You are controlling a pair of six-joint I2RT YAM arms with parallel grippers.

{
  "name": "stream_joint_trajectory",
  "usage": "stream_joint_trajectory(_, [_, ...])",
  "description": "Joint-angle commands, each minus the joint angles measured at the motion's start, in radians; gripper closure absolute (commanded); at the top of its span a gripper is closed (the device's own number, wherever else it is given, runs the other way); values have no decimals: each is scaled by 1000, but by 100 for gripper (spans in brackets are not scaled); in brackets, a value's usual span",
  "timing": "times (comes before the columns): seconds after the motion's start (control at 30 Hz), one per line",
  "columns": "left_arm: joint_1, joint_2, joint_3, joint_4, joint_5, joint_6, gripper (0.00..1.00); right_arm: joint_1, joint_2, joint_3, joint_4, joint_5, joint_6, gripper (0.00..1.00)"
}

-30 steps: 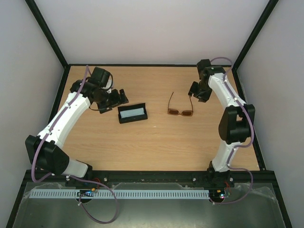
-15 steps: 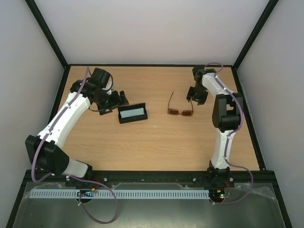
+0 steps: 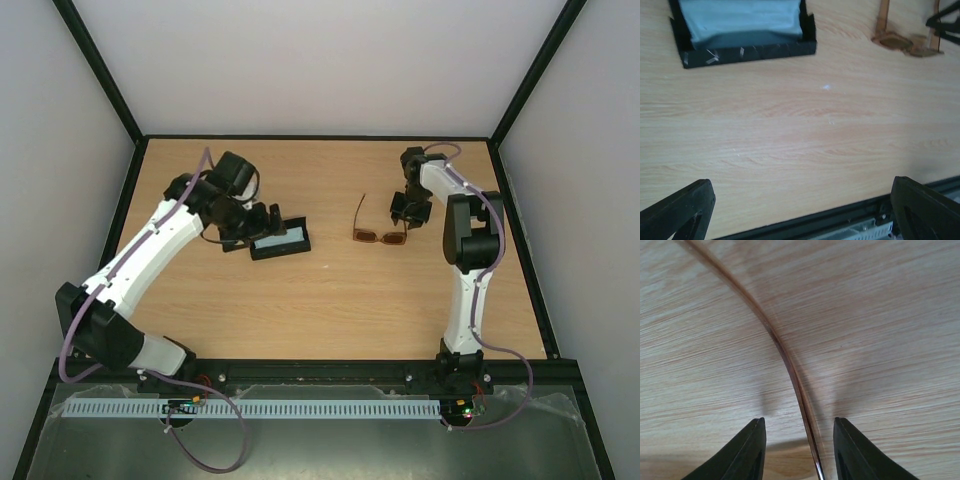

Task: Organize the sunglasses
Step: Pick up the sunglasses from the center of the board, then fold the sunglasses.

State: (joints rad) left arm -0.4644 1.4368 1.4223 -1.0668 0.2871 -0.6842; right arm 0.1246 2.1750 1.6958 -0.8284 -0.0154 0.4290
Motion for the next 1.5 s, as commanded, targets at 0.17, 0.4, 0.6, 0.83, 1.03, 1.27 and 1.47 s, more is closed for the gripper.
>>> stream_joint_trajectory(0.17, [-147,-41,32,-48,4,-94,1,-1,11,-44,-15,2,2,79])
stream_joint_trajectory(0.4, [-152,-42,36,-40,-6,-105,1,-1,-63,-73,-5,8,-5,99])
stream_joint_trajectory(0.6, [-153,0,125,-30,-12,-119,1,10,-231,-71,-52,-39,-4,99])
stream_joint_trajectory(0.83, [-152,97,272,-47,32,-115,1,150,-569,-159,-181,-97,37,99])
stream_joint_trajectory(1.03, [-156,160,437,-157,60,-113,1,261,-859,-291,-283,-139,30,99])
stream_joint_trajectory(1.27, [-191,1,412,-229,96,-247,3,367,-1037,-341,-387,-162,1,99])
stream_joint_trajectory(1.47, [-300,-162,218,-227,20,-363,6,449,-979,-303,-405,-160,-4,99])
